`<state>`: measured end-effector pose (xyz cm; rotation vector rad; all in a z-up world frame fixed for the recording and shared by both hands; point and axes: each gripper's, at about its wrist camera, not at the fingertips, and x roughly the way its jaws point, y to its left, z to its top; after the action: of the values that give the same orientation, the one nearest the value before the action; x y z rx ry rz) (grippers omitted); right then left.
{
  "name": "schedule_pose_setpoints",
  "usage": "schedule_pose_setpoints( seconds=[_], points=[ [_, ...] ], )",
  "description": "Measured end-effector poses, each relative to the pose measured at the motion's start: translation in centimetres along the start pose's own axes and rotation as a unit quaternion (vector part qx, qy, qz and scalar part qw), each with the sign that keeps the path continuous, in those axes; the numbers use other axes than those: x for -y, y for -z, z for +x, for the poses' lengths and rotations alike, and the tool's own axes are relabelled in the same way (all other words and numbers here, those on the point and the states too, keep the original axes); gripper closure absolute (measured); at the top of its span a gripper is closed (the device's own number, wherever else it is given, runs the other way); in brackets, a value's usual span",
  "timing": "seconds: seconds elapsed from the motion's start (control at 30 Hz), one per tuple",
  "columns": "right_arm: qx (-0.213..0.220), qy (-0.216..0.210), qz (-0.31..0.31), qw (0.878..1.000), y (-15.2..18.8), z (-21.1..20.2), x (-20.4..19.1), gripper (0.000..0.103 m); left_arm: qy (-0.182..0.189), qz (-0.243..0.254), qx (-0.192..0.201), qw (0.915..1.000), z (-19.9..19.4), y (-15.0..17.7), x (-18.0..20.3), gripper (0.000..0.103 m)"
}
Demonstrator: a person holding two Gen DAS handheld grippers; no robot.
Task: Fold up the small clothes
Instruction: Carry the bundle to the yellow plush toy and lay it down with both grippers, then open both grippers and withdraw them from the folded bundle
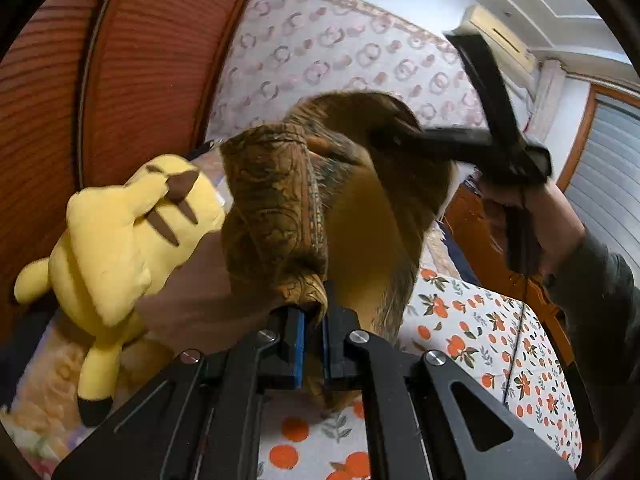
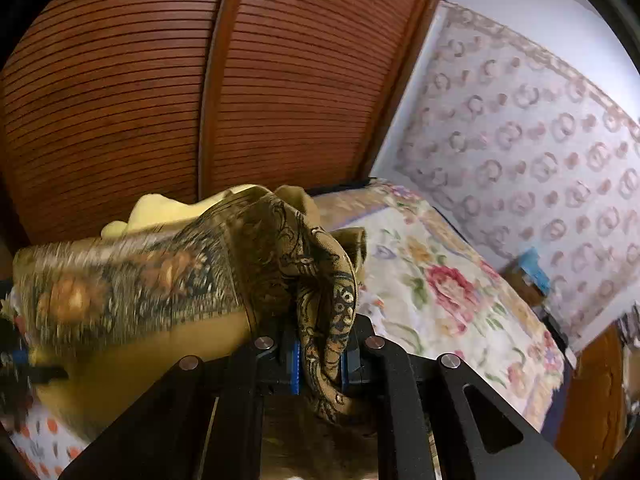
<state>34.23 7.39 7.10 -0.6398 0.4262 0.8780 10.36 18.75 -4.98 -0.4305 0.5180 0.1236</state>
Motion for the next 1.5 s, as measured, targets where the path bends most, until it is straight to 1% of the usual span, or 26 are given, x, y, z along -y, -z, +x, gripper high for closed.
schedule_pose_setpoints(
  seconds=[0.07,0.13,0.17,0.23,0.27,0.3,0.33,0.37,0.4,0.43,0.5,0.53,0.57,0.6,0.67,0.73,0.8,0.83,0.9,1.0,1.07,1.17,1.23,1.33,1.4,1.5],
  points=[
    [0.004,-0.011,-0.016,1.0,-1.6,1.7,-1.0,0.09,-0.009,-0.01,-0.001,0.9999,0.2,0.4,-0.5,0.096],
    [0.001,-0.018,-0.027,0.999,-2.1,3.1,-2.0,0.089,-0.017,-0.011,-0.008,0.9998,0.2,0.7,-0.7,0.096],
    [-0.002,-0.021,-0.027,0.999,-2.6,4.3,-2.3,0.088,-0.023,-0.01,-0.012,0.9996,0.4,0.8,-0.9,0.096],
    [-0.013,-0.018,-0.024,0.999,-2.4,6.2,-2.3,0.085,-0.027,-0.013,-0.019,0.9994,0.4,1.0,-1.2,0.093],
    [-0.018,-0.015,-0.022,0.999,-2.4,7.2,-2.2,0.079,-0.029,-0.013,-0.022,0.9992,0.5,1.0,-1.4,0.089],
    [-0.023,-0.008,-0.019,1.0,-2.3,8.0,-2.1,0.073,-0.034,-0.011,-0.022,0.9991,0.4,1.1,-1.5,0.083],
    [-0.027,0.001,-0.014,1.0,-2.2,8.7,-1.9,0.07,-0.036,-0.008,-0.02,0.9991,0.2,1.1,-1.6,0.081],
    [-0.028,0.003,-0.005,1.0,-2.5,9.2,-1.5,0.065,-0.037,-0.003,-0.017,0.9992,-0.1,1.1,-1.6,0.075],
    [-0.024,0.001,0.003,1.0,-2.5,9.2,-1.1,0.06,-0.039,0.002,-0.013,0.9991,-0.4,1.0,-1.6,0.064],
    [-0.016,0.001,0.013,1.0,-2.2,8.9,-0.3,0.057,-0.04,0.006,-0.008,0.9992,-0.9,0.9,-1.4,0.057],
    [-0.001,0.006,0.036,0.999,-2.3,8.5,0.4,0.045,-0.039,0.012,0.005,0.9991,-1.7,0.6,-1.4,0.043],
    [0.007,0.009,0.049,0.999,-2.1,8.2,0.9,0.045,-0.038,0.017,0.013,0.999,-2.2,0.5,-1.3,0.038],
    [0.017,0.012,0.06,0.998,-1.9,8.0,1.0,0.045,-0.038,0.022,0.023,0.9988,-2.9,0.2,-1.2,0.03],
    [0.025,0.015,0.071,0.997,-1.7,7.4,1.2,0.044,-0.041,0.026,0.031,0.9983,-3.3,0.1,-1.0,0.025],
    [0.037,0.017,0.091,0.995,-1.0,6.8,2.0,0.044,-0.051,0.04,0.053,0.9965,-4.0,-0.3,-0.4,0.024],
    [0.041,0.006,0.112,0.993,-0.3,6.7,2.6,0.043,-0.055,0.052,0.059,0.9954,-3.8,-0.7,0.0,0.024],
    [0.033,-0.006,0.127,0.991,1.0,7.0,2.7,0.043,-0.055,0.061,0.037,0.9959,-2.5,-1.2,0.3,0.024],
    [0.026,-0.022,0.136,0.99,1.4,7.5,2.8,0.043,-0.053,0.067,0.02,0.9961,-1.6,-1.2,0.5,0.024],
    [0.018,-0.044,0.151,0.987,2.7,8.2,2.8,0.043,-0.057,0.076,-0.001,0.9955,-0.2,-1.3,0.7,0.024],
    [0.005,-0.067,0.171,0.983,4.0,9.9,3.4,0.043,-0.066,0.09,-0.04,0.9929,1.8,-0.4,1.0,0.024],
    [-0.006,-0.07,0.173,0.982,4.0,11.5,4.7,0.043,-0.074,0.101,-0.063,0.9901,2.9,0.5,0.9,0.024],
    [-0.011,-0.068,0.176,0.982,4.7,12.4,5.3,0.043,-0.083,0.105,-0.083,0.9875,3.7,1.6,0.7,0.024],
    [-0.01,-0.067,0.18,0.981,4.8,12.9,5.7,0.043,-0.086,0.106,-0.087,0.9868,3.9,1.8,0.6,0.024],
    [-0.006,-0.066,0.195,0.979,5.3,11.9,5.9,0.043,-0.086,0.11,-0.083,0.9867,3.3,1.8,0.9,0.024],
    [-0.002,-0.058,0.201,0.978,5.5,11.1,5.7,0.043,-0.086,0.111,-0.077,0.9871,2.8,1.6,1.1,0.024],
    [0.009,-0.054,0.21,0.976,6.6,8.2,4.4,0.043,-0.084,0.113,-0.067,0.9878,1.8,1.5,1.6,0.024]
  ],
)
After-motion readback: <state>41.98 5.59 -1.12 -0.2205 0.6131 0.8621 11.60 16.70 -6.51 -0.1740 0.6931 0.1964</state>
